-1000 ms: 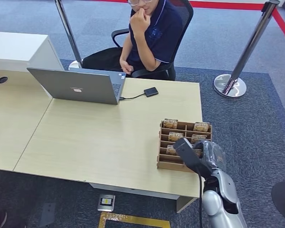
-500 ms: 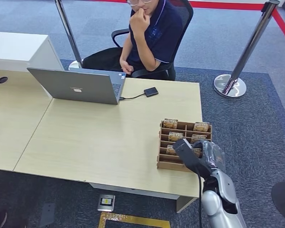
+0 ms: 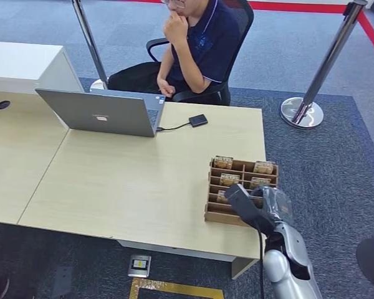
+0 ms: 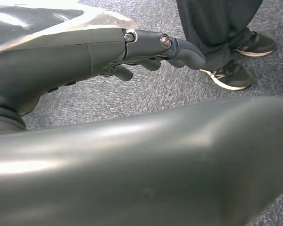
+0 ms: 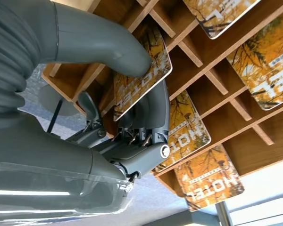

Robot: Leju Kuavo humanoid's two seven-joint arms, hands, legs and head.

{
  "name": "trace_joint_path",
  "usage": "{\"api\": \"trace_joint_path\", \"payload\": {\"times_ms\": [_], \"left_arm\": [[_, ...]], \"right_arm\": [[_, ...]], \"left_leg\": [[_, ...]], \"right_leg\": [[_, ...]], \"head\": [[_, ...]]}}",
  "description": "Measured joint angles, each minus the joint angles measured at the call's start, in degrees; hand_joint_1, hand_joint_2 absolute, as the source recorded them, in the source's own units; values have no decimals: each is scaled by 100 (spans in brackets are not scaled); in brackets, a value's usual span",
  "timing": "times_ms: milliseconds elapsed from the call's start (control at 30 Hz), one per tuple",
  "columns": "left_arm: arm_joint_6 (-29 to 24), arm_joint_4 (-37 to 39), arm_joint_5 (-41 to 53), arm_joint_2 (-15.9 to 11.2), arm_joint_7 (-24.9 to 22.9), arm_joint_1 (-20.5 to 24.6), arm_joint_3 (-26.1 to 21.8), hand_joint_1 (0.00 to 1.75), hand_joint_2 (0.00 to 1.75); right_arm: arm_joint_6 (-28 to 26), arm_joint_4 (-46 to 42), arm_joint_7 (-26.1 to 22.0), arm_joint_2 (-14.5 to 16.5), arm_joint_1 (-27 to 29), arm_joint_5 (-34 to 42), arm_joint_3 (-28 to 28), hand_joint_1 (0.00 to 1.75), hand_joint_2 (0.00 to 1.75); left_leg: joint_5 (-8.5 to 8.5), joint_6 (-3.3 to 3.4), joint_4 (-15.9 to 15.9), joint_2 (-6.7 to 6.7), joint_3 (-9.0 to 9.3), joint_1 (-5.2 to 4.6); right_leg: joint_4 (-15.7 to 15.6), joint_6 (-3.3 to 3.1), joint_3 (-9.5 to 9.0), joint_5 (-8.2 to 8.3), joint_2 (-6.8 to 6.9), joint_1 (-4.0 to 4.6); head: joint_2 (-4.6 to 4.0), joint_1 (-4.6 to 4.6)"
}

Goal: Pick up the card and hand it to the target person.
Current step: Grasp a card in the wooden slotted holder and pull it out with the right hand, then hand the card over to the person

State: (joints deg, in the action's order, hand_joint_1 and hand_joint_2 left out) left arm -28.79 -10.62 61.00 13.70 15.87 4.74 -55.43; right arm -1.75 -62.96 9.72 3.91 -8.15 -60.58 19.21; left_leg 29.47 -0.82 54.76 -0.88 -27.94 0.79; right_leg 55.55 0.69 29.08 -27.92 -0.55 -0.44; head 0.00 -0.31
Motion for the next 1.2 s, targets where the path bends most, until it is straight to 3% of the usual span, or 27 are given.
{"api": "trace_joint_path", "payload": {"times_ms": [633, 1200], "left_arm": [[-2, 0, -29, 2, 0, -1, 0, 0, 0], [1, 0, 2, 9, 12, -3, -1, 0, 0]], "right_arm": [[-54, -114, -151, 7, -29, 219, 128, 162, 175], [32, -1181, -310, -123, 4, 198, 384, 171, 175]], "left_leg": [[-1, 0, 0, 0, -1, 0], [-1, 0, 0, 0, -1, 0]], "right_leg": [[0, 0, 0, 0, 0, 0], [1, 0, 1, 0, 0, 0]], "head": [[0, 0], [0, -1]]}}
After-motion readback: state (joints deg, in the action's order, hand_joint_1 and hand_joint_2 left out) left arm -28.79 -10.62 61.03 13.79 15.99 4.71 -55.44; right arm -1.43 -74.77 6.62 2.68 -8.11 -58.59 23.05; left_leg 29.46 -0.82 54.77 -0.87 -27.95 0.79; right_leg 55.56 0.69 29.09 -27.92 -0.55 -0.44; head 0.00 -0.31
